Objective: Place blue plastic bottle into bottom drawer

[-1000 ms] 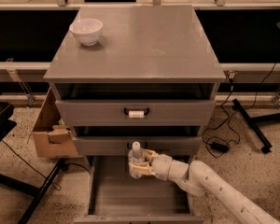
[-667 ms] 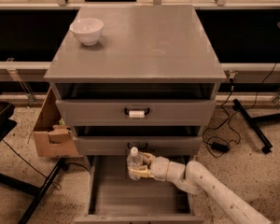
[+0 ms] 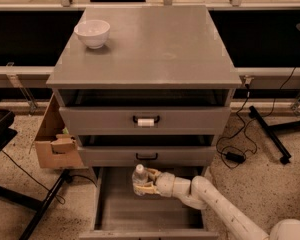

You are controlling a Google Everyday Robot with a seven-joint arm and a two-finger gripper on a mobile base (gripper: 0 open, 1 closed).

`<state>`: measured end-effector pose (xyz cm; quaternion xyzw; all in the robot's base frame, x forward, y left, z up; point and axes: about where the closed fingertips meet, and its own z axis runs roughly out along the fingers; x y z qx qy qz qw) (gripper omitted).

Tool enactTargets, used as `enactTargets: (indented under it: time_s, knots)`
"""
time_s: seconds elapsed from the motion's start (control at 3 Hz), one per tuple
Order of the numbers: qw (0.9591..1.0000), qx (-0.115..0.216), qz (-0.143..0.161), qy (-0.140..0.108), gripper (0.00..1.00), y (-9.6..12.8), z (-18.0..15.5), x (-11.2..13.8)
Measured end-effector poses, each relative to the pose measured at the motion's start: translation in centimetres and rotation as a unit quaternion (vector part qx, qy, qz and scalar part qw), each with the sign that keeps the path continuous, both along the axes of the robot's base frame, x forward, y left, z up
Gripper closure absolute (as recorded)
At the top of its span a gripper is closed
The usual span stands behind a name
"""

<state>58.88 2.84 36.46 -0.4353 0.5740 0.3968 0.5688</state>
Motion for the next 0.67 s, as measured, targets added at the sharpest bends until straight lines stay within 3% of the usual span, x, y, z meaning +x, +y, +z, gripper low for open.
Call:
enactTargets:
  time_s: [0.67]
  knots:
    - [0.9992,-0.012,0.033,0.018,1.0,3.3,-6.0,0.1]
